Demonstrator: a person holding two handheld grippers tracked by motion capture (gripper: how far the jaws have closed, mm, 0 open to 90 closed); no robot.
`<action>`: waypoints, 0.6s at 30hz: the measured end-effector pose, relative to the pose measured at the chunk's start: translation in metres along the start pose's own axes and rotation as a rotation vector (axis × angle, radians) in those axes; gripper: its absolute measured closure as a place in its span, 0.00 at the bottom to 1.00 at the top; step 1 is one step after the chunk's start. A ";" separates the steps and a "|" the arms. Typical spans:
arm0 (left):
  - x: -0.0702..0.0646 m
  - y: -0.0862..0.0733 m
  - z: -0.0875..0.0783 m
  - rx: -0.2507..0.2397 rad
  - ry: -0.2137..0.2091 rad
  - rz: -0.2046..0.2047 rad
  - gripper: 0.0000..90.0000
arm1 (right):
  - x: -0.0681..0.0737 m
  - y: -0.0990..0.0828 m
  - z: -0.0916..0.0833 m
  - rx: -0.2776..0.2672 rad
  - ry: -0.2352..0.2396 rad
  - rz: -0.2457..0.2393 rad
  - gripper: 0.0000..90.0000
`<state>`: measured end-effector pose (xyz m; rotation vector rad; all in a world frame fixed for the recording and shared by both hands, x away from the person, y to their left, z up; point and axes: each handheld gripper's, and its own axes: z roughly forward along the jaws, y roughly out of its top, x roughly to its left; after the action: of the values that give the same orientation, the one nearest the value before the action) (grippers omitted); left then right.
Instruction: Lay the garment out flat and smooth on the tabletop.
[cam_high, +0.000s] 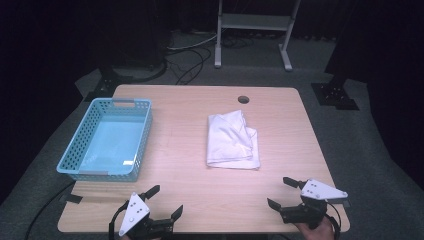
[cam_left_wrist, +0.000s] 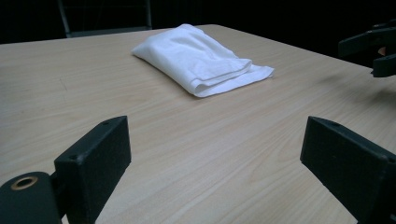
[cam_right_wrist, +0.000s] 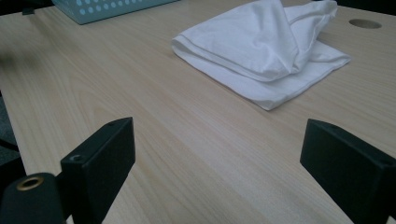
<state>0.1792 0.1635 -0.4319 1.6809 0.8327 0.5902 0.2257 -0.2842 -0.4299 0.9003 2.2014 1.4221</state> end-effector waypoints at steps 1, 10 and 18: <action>-0.001 0.000 0.000 -0.003 0.001 0.002 0.09 | 0.000 0.000 0.000 0.001 0.003 0.000 0.11; -0.002 0.000 0.003 0.010 -0.002 0.018 0.09 | 0.001 0.011 0.016 0.036 0.023 0.000 0.11; 0.002 0.000 0.001 0.007 -0.005 0.003 0.09 | -0.014 0.054 0.054 0.094 0.023 -0.017 0.11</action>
<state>0.1811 0.1642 -0.4326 1.6894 0.8292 0.5859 0.2863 -0.2419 -0.4043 0.8985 2.3044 1.3368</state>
